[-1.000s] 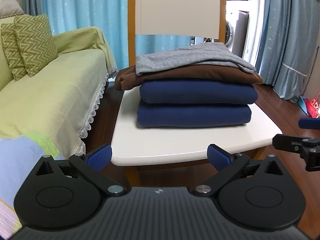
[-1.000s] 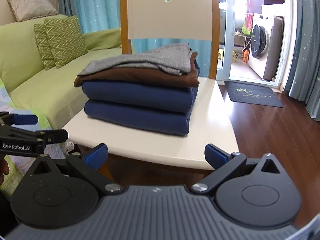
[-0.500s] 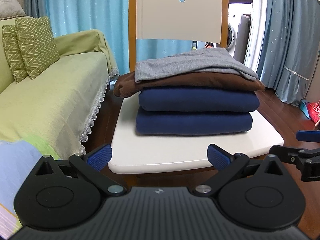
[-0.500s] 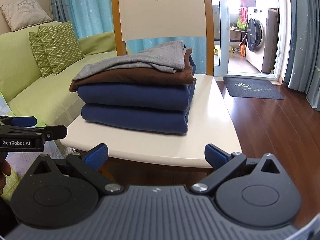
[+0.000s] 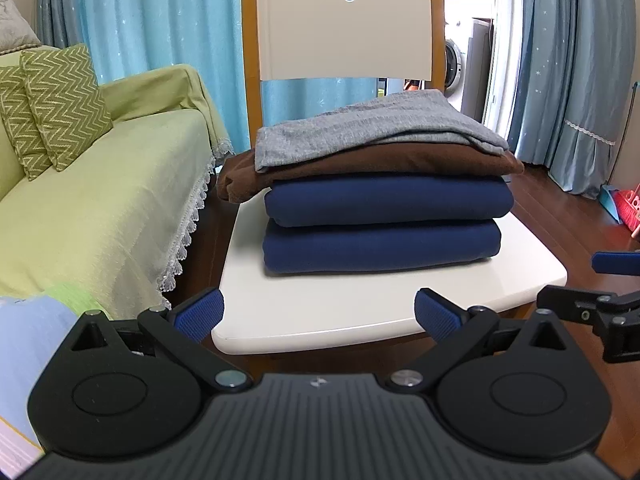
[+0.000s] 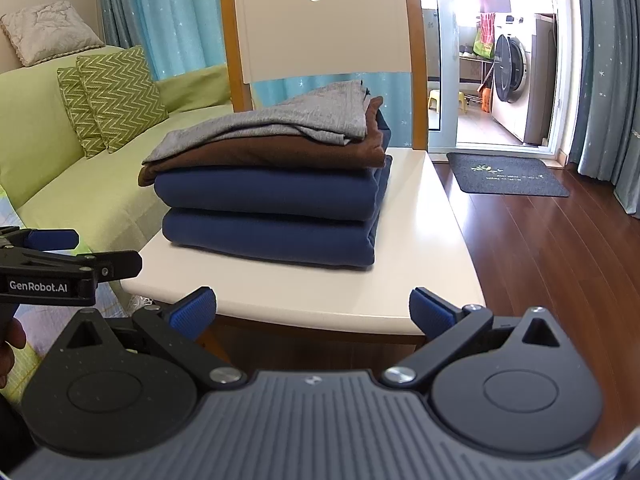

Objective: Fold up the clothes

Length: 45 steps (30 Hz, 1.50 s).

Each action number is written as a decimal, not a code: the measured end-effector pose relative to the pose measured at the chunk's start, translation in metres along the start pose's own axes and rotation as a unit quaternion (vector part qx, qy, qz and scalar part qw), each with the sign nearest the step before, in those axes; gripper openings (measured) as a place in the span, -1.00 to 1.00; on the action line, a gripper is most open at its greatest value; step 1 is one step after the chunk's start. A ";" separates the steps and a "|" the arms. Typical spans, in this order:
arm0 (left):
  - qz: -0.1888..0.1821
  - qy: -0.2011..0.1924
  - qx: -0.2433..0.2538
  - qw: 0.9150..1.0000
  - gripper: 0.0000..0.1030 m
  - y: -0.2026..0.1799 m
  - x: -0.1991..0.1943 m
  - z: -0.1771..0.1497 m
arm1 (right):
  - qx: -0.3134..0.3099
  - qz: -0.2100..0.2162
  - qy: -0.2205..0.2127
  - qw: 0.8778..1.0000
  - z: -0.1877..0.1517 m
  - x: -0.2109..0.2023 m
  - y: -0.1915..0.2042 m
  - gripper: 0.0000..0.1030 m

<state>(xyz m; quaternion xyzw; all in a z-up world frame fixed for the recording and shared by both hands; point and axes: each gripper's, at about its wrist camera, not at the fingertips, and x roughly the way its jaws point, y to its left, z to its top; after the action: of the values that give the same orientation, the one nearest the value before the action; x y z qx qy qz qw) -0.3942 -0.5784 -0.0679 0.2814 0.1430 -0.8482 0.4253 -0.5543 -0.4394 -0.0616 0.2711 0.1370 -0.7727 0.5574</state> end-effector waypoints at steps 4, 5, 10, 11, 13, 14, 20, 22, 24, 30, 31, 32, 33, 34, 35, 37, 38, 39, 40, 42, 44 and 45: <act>0.000 0.001 0.000 1.000 0.99 -0.001 -0.002 -0.003 | 0.001 -0.001 0.001 1.000 -0.001 0.000 0.000 0.98; 0.002 0.001 0.001 1.000 0.99 -0.001 -0.002 -0.003 | 0.000 0.000 0.002 1.000 -0.001 0.000 0.000 0.98; 0.006 0.004 0.004 1.000 0.99 -0.003 -0.002 -0.006 | 0.000 -0.001 0.003 1.000 -0.002 0.000 0.001 0.98; 0.005 0.004 0.004 1.000 0.99 -0.003 -0.002 -0.007 | 0.001 -0.001 0.003 1.000 -0.002 0.000 0.001 0.98; 0.006 0.003 0.003 1.000 0.99 -0.003 -0.002 -0.007 | 0.002 -0.001 0.005 1.000 -0.003 0.001 0.000 0.98; 0.006 0.004 0.003 1.000 0.99 -0.004 -0.002 -0.007 | 0.002 -0.001 0.006 1.000 -0.003 0.001 -0.001 0.98; 0.006 0.005 0.005 1.000 0.99 -0.005 -0.002 -0.010 | 0.001 -0.001 0.005 1.000 -0.003 0.003 -0.001 0.98; 0.006 0.006 0.006 1.000 0.99 -0.005 -0.002 -0.011 | 0.003 -0.001 0.006 1.000 -0.003 0.003 -0.003 0.98; 0.006 0.007 0.007 1.000 0.99 -0.005 -0.002 -0.012 | 0.003 -0.001 0.007 1.000 -0.004 0.003 -0.003 0.98; 0.004 0.008 0.011 1.000 0.99 -0.009 -0.002 -0.012 | 0.006 0.000 0.008 1.000 -0.005 0.003 -0.005 0.98; 0.004 0.008 0.012 1.000 0.99 -0.009 -0.002 -0.012 | 0.006 0.000 0.008 1.000 -0.005 0.004 -0.005 0.98; 0.004 0.008 0.012 1.000 0.99 -0.010 -0.002 -0.012 | 0.006 0.000 0.007 1.000 -0.005 0.004 -0.005 0.98; 0.005 0.008 0.012 1.000 0.99 -0.010 -0.002 -0.012 | 0.006 0.000 0.007 1.000 -0.005 0.004 -0.005 0.98; 0.006 0.009 0.013 1.000 0.99 -0.010 -0.001 -0.012 | 0.006 0.000 0.007 1.000 -0.005 0.004 -0.005 0.98; 0.006 0.009 0.013 1.000 0.99 -0.010 -0.001 -0.011 | 0.006 0.000 0.007 1.000 -0.005 0.004 -0.006 0.98; 0.006 0.009 0.012 1.000 0.99 -0.011 -0.002 -0.012 | 0.006 -0.001 0.007 1.000 -0.005 0.003 -0.006 0.98; 0.006 0.009 0.012 1.000 0.99 -0.011 -0.002 -0.012 | 0.006 -0.001 0.007 1.000 -0.005 0.004 -0.006 0.98; 0.006 0.009 0.012 1.000 0.99 -0.011 -0.002 -0.012 | 0.007 -0.001 0.007 1.000 -0.005 0.004 -0.006 0.98; 0.007 0.009 0.012 1.000 0.99 -0.011 -0.002 -0.012 | 0.007 -0.001 0.007 1.000 -0.005 0.004 -0.007 0.98; 0.006 0.010 0.012 1.000 0.99 -0.011 -0.002 -0.012 | 0.007 0.000 0.007 1.000 -0.005 0.003 -0.007 0.98; 0.006 0.010 0.011 1.000 0.99 -0.011 -0.002 -0.012 | 0.007 0.001 0.008 1.000 -0.005 0.004 -0.006 0.98; 0.006 0.010 0.011 1.000 0.99 -0.011 -0.002 -0.012 | 0.007 0.001 0.009 1.000 -0.005 0.004 -0.006 0.98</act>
<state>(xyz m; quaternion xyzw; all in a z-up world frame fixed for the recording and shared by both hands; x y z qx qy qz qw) -0.3978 -0.5652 -0.0762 0.2952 0.1360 -0.8445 0.4256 -0.5595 -0.4380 -0.0689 0.2816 0.1363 -0.7707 0.5551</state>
